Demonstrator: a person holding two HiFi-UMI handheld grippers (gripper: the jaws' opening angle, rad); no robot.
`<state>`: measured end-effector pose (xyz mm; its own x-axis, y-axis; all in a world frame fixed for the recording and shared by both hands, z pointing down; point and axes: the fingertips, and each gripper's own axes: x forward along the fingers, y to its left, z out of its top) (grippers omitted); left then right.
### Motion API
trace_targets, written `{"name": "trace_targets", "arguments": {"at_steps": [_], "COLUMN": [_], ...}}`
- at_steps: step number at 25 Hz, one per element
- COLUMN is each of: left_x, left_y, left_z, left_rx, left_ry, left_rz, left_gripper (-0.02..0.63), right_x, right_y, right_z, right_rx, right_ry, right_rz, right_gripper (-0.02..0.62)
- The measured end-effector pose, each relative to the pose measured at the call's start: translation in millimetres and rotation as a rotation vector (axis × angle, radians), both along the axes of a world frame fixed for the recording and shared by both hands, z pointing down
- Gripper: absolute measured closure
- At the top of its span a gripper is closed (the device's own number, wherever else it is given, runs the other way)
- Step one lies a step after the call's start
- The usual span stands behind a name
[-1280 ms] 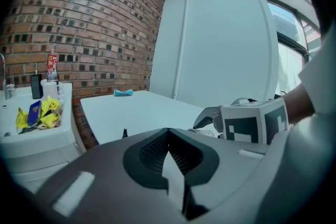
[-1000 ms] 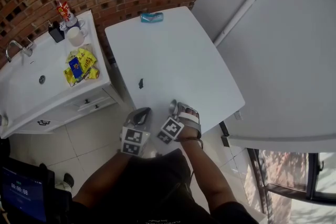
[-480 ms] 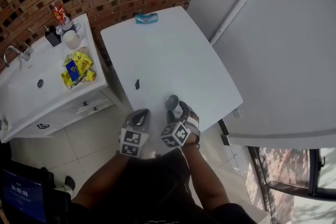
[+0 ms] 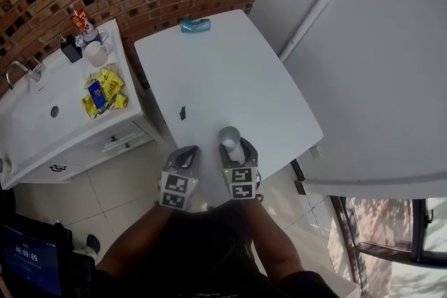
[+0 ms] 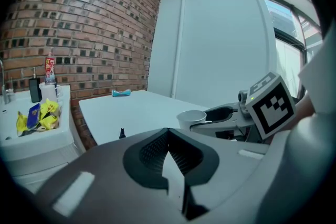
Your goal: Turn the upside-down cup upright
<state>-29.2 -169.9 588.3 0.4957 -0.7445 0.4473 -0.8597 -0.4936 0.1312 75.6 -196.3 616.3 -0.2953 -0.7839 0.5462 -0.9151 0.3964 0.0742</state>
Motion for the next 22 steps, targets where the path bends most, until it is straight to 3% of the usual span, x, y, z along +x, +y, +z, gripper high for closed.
{"name": "trace_targets", "arguments": {"at_steps": [5, 22], "left_x": [0, 13], "left_y": [0, -2], "left_z": [1, 1], "left_rx": [0.002, -0.007], "left_ry": [-0.003, 0.006], "left_rz": [0.000, 0.015], "left_gripper": [0.609, 0.609], "right_x": [4, 17], "right_y": [0, 17], "right_z": [13, 23], "right_rx": [-0.027, -0.022], "right_ry": [-0.064, -0.033], "right_rz": [0.022, 0.014], "right_gripper": [0.322, 0.313]}}
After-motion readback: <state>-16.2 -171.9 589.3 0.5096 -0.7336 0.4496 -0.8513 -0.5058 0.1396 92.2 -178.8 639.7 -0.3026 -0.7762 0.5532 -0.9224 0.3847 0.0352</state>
